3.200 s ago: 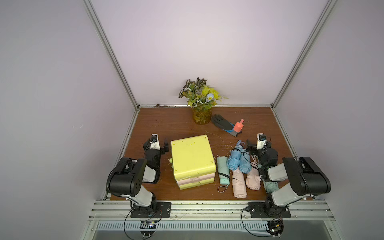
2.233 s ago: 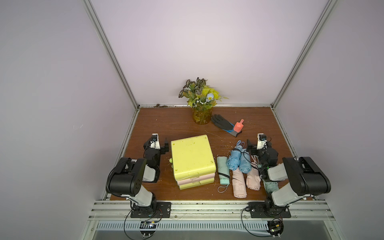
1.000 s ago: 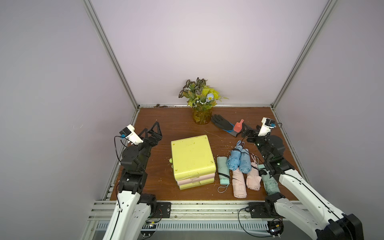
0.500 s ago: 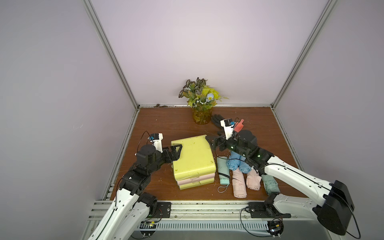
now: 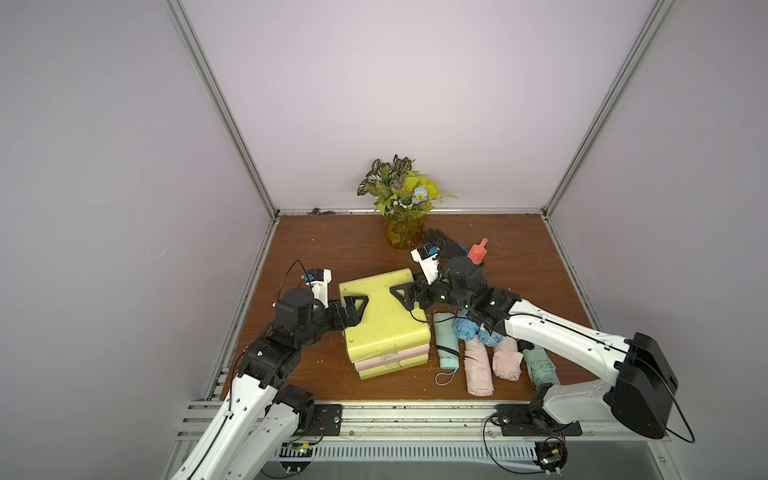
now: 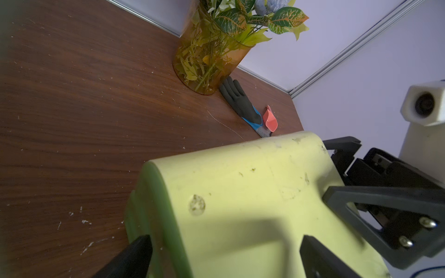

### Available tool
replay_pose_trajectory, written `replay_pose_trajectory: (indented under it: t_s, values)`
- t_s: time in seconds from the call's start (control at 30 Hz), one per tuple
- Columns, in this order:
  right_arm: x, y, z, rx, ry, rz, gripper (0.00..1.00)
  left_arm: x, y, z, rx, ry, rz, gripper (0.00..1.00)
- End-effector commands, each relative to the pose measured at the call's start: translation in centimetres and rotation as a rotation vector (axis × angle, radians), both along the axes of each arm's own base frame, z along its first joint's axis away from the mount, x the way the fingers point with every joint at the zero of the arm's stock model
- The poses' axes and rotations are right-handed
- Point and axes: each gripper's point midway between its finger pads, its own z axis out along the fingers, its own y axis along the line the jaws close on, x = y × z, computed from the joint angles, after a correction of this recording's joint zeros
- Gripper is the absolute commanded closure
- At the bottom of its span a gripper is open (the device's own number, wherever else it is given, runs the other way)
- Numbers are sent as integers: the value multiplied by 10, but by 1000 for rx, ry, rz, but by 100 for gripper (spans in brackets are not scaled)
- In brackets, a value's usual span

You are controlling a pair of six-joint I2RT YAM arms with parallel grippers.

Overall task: Place the umbrella in the drawer by color
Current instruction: Adjust the storage box at the center of the board.

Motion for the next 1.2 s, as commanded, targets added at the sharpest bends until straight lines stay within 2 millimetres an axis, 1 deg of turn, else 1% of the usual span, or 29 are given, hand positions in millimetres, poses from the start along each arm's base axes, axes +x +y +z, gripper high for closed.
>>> replay_pose_trajectory:
  t_s: [0.0, 0.1, 0.17, 0.23, 0.3, 0.33, 0.4, 0.47, 0.53, 0.6, 0.67, 0.73, 0.8, 0.87, 0.97, 1.03, 1.1, 1.17]
  values:
    - [-10, 33, 24, 63, -55, 178, 1, -4, 6, 0, 37, -19, 12, 0]
    - [-1, 54, 31, 64, -92, 231, 1, -2, 10, -6, 64, -12, 30, 1]
    - [11, 63, 37, 43, -144, 234, 0, -1, 13, -10, 83, -3, 45, 1]
    - [29, 66, 41, -4, -205, 197, 1, 2, 19, -12, 112, -4, 75, 0]
    - [56, 62, 40, -81, -251, 101, 0, 4, 34, -8, 168, -26, 135, 0]
    - [66, 57, 41, -109, -258, 57, 1, 5, 42, -3, 195, -42, 173, 0]
    - [85, 44, 46, -156, -263, -43, 0, 4, 60, 12, 246, -100, 249, 0]
    - [90, 29, 55, -177, -279, -119, 1, 4, 72, 27, 266, -145, 304, 0]
    - [90, 11, 67, -178, -293, -192, 1, 7, 71, 34, 290, -168, 291, 0]
    - [83, -8, 78, -165, -307, -240, 0, 16, 70, 34, 342, -154, 278, 0]
    - [70, -26, 86, -139, -319, -267, 0, 27, 68, 34, 390, -143, 272, 0]
    - [54, -43, 88, -109, -322, -277, 0, 39, 65, 41, 427, -161, 259, 0]
    - [37, -59, 91, -70, -321, -281, 0, 53, 50, 47, 467, -184, 173, 0]
    - [20, -70, 90, -40, -302, -266, 1, 68, 33, 43, 496, -157, 83, 0]
    - [-7, -78, 77, -32, -244, -197, 1, 89, 12, 32, 521, -89, -21, 0]
    - [-24, -82, 65, -35, -190, -150, 1, 99, 6, 27, 530, -63, -43, 0]
    - [-44, -84, 47, -32, -130, -87, 2, 105, 0, 23, 518, -45, -63, 0]
    - [-64, -84, 33, -34, -80, -11, 4, 105, -6, 22, 497, -39, -89, 0]
